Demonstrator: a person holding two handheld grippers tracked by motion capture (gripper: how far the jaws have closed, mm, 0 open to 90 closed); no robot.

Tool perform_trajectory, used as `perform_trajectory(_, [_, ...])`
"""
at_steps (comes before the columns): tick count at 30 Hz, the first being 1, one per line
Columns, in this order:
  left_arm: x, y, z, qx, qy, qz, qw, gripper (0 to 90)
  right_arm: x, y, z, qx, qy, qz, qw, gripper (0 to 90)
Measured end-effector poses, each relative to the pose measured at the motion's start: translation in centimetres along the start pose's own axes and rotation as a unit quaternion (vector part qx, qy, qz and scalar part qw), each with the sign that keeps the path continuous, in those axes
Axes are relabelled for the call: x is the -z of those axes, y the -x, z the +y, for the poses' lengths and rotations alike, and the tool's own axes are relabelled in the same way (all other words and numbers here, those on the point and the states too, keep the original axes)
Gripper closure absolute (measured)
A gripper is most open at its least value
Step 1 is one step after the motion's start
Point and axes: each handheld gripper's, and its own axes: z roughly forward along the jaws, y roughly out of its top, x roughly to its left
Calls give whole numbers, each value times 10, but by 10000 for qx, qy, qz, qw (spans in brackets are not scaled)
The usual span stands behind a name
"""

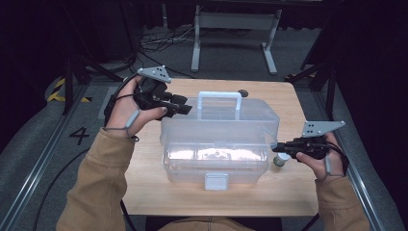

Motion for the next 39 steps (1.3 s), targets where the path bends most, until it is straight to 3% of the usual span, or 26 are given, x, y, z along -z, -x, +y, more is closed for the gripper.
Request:
perform_trajectory(10, [22,6,-11,91,166,75,9998,643,-3,3,10,-59,261,-175,9995,900])
perform_trajectory(17, [28,17,-20,26,208,18,9998,652,-3,4,14,-190,429,-349,9983,900])
perform_trajectory(27, [21,29,-33,-7,308,-108,9995,662,-2,7,19,-339,668,-522,9958,900])
perform_trajectory(39, [7,35,-62,219,592,-233,9977,688,-2,8,24,-482,848,-710,9927,900])
